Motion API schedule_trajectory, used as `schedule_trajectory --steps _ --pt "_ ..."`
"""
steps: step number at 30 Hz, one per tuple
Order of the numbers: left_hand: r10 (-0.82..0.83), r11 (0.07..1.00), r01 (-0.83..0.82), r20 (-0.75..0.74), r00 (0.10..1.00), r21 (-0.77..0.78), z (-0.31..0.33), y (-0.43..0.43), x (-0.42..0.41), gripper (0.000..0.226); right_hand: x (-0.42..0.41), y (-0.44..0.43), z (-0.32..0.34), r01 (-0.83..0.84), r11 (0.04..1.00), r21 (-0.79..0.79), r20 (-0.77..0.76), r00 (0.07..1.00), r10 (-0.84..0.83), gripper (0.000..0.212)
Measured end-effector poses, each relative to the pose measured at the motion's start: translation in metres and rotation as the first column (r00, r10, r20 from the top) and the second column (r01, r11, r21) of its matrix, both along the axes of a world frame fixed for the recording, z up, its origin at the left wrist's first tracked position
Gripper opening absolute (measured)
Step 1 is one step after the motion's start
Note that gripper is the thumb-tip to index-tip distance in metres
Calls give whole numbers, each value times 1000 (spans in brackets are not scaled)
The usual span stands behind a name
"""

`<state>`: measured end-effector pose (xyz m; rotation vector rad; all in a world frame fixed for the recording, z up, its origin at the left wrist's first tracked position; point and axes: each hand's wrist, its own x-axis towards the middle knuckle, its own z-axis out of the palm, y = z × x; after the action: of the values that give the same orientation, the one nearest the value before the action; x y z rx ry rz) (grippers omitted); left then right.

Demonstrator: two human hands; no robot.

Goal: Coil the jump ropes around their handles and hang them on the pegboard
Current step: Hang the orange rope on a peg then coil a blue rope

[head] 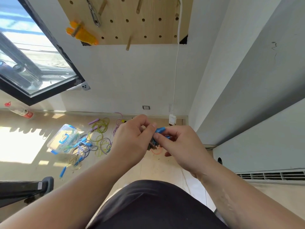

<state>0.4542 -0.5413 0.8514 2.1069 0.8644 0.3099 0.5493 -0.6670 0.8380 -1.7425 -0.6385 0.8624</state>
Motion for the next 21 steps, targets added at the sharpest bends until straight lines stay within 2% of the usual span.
schedule_trajectory --steps 3,5,8,11,13,15,19,21 --pt "27 1000 -28 -81 996 -10 0 5 6 31 3 6 2 -9 1000 -12 -71 997 8 14" --pt "42 980 -44 -17 999 -195 1 7 11 33 7 8 4 23 1000 9 -120 992 -22 15" --pt "150 805 -66 94 984 -590 6 8 18 40 12 17 11 106 992 73 -164 982 -93 25" --pt "231 601 -14 157 960 -799 6 20 20 58 15 30 16 153 978 144 -226 967 -118 15" --pt "228 559 74 238 944 -826 0 35 19 66 14 40 14 147 975 167 -258 961 -101 18" --pt "190 582 123 281 941 -804 -3 46 15 60 12 52 12 165 973 163 -279 953 -115 20" --pt "197 591 98 260 945 -801 -7 65 6 50 5 80 7 240 961 134 -435 886 -161 18" --pt "200 631 73 252 947 -773 -10 79 0 44 4 97 4 237 967 90 -472 866 -168 17"
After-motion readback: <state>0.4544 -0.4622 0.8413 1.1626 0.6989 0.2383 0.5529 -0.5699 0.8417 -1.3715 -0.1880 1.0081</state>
